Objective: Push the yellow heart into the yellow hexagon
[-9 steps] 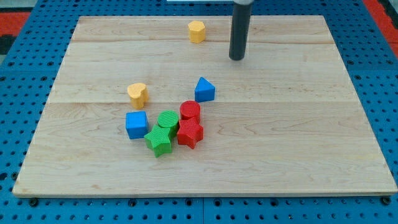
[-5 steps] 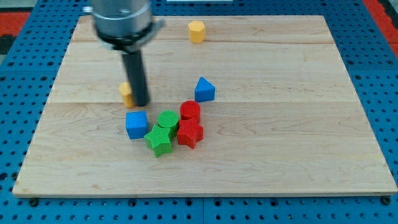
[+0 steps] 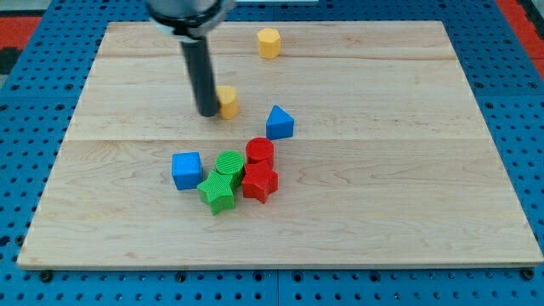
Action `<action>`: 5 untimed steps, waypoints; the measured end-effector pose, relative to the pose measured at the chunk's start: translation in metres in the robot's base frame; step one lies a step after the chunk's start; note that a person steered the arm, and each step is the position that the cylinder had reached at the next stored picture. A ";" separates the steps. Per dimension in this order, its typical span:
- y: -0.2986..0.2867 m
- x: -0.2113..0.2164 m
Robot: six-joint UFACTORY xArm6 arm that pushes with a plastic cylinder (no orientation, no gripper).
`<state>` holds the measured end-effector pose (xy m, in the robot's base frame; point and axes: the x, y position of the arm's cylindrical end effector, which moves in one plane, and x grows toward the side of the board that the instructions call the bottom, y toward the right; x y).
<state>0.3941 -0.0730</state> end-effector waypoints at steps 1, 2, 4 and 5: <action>-0.005 0.045; 0.019 0.011; 0.025 -0.069; 0.003 -0.072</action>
<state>0.3217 -0.0698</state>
